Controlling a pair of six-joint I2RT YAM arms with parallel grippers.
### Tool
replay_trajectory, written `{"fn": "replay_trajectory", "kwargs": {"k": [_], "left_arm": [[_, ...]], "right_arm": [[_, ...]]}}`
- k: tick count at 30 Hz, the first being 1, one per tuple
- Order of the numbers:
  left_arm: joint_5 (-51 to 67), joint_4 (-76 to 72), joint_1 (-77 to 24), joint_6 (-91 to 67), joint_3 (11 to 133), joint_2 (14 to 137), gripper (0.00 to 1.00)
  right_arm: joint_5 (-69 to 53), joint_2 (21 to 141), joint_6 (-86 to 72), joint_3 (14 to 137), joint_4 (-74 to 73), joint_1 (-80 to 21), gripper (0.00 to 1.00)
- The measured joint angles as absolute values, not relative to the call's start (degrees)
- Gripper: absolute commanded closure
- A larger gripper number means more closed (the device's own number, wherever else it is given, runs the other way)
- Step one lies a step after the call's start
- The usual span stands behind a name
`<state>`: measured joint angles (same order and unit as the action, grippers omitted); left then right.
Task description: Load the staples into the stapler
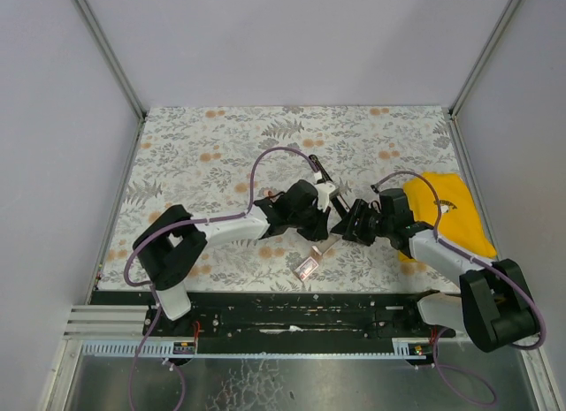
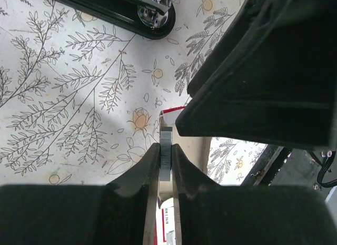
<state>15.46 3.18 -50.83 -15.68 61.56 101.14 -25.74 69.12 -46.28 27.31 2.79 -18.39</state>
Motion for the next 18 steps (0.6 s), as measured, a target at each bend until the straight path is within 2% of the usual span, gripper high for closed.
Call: {"fn": "replay_trajectory", "kwargs": {"k": [5,8,13,15,18], "left_arm": [[15.6,2.8,-50.8,-15.9,60.9,100.8,0.90],[15.7,2.2,-50.8,-15.9,60.5,100.5,0.90],[15.7,1.9,-50.8,-16.1,59.9,99.4,0.90],[15.7,1.7,-50.8,-16.1,59.8,98.8,0.89],[15.8,1.0,-50.8,-16.1,59.3,97.6,0.89]], "right_arm": [[-28.5,72.1,-47.5,24.8,6.5,-18.4,0.64],[-29.7,72.8,-48.1,23.9,7.7,-18.4,0.79],[-29.6,72.9,-48.3,23.9,8.7,-18.4,0.95],[-29.3,72.9,-47.9,23.8,8.4,-18.4,0.99],[-28.5,72.8,-47.3,23.8,7.8,-18.4,1.00]]}}
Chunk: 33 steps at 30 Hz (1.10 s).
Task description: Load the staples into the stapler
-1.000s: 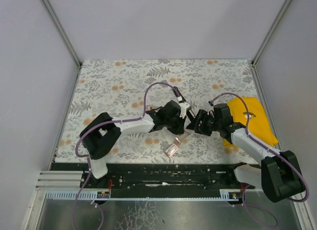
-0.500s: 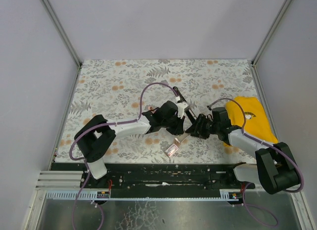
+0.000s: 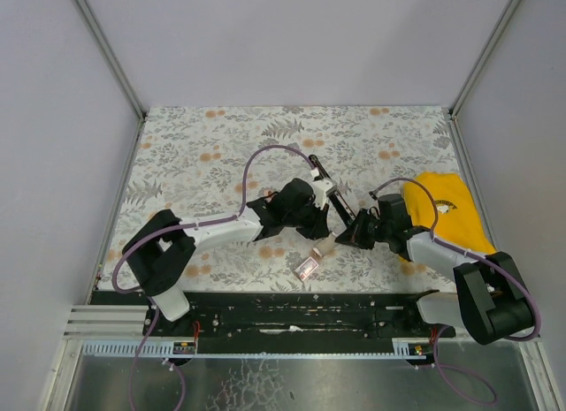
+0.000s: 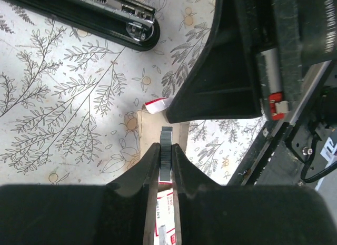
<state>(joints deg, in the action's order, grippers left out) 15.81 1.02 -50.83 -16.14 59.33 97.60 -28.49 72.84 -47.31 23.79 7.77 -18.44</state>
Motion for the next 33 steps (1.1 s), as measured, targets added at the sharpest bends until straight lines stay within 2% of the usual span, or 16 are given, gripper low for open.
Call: {"fn": "replay_trajectory", "kwargs": {"k": [5,7,8,11,13,16,19,28,31,33], "left_arm": [[17.5,-0.3,-50.8,-17.0,59.2,96.7,0.89],[17.6,-0.3,-50.8,-17.3,59.2,96.7,0.88],[17.6,-0.3,-50.8,-17.5,59.2,96.8,0.88],[17.6,-0.3,-50.8,-18.3,59.2,96.8,0.88],[17.6,-0.6,-50.8,-19.4,59.0,96.8,0.88],[17.6,-2.6,-50.6,-22.4,56.9,96.8,0.88],[17.6,-5.1,-50.5,-26.1,53.0,96.8,0.89],[15.5,-10.1,-48.3,-35.2,47.8,97.9,0.88],[14.2,-11.4,-47.0,-36.2,47.8,99.0,0.78],[13.5,-11.6,-46.4,-36.3,47.8,99.7,0.61]], "right_arm": [[-27.2,72.6,-46.3,23.7,5.9,-18.4,0.99],[-26.5,72.3,-45.9,23.7,5.0,-18.4,0.95],[-26.0,72.1,-45.5,23.7,4.4,-18.4,0.88],[-23.6,70.5,-44.1,23.7,0.9,-18.4,0.57],[-21.9,68.8,-43.3,23.7,-1.7,-18.4,0.47],[-19.9,64.4,-42.5,23.7,-5.5,-18.4,0.38],[-19.2,61.0,-42.6,23.9,-7.3,-18.4,0.35],[-20.5,59.9,-44.0,24.8,-7.3,-18.4,0.34],[-20.8,61.2,-44.1,24.8,-7.0,-18.4,0.34],[-21.0,61.8,-44.1,24.8,-6.9,-18.4,0.35]]}}
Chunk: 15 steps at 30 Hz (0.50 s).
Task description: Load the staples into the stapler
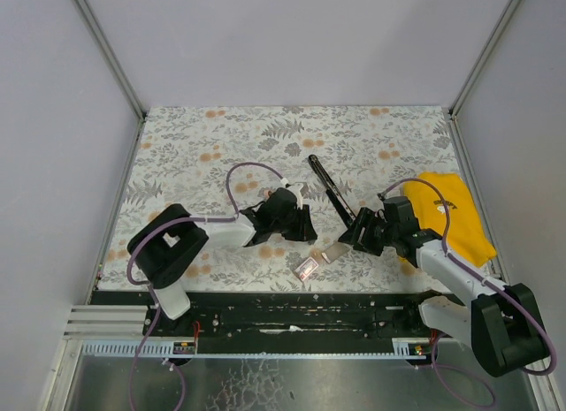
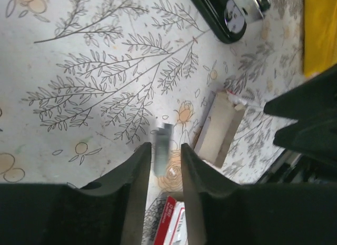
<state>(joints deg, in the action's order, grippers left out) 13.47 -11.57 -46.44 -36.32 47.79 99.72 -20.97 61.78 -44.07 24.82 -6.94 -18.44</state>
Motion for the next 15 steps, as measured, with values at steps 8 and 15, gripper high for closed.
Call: {"fn": "replay_trajectory", "kwargs": {"k": [8,15], "left_arm": [[10.4,-11.7,-46.1,-35.6,47.4,97.8,0.54],[6.5,-10.5,-46.1,-34.1,47.3,94.7,0.60]], "right_arm": [[-21.1,62.5,-44.0,25.3,-6.8,-18.4,0.35],[-20.2,65.3,-43.4,28.6,-7.0,-20.4,0.35]]}}
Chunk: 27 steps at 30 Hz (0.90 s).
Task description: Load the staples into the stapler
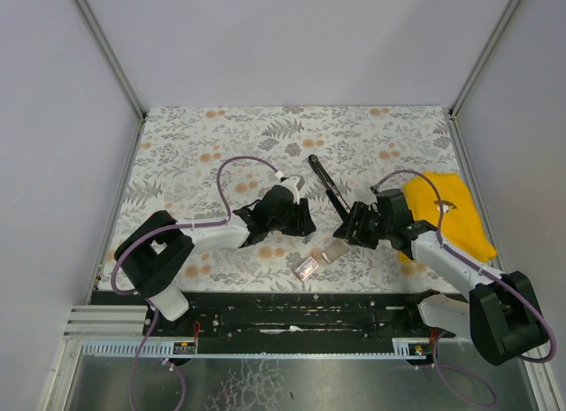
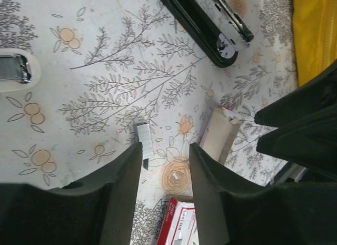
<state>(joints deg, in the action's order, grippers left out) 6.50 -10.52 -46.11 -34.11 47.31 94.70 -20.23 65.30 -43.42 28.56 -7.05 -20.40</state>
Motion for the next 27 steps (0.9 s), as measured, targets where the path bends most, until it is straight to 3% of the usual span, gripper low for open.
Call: {"fn": "replay_trajectory", "kwargs": {"k": [11,27], "left_arm": [[2.3,-6.0,-48.6,-28.9,47.6,95.5,0.52],[-3.6,-3.1,-52.0,-23.2,50.5,100.3,0.66]], "right_arm": [[-16.3,72.5,-43.9,34.7,-4.9,-27.3,0.38],[-12.9,83.9,-46.2,40.6,-2.4,-31.1,0.44]]}}
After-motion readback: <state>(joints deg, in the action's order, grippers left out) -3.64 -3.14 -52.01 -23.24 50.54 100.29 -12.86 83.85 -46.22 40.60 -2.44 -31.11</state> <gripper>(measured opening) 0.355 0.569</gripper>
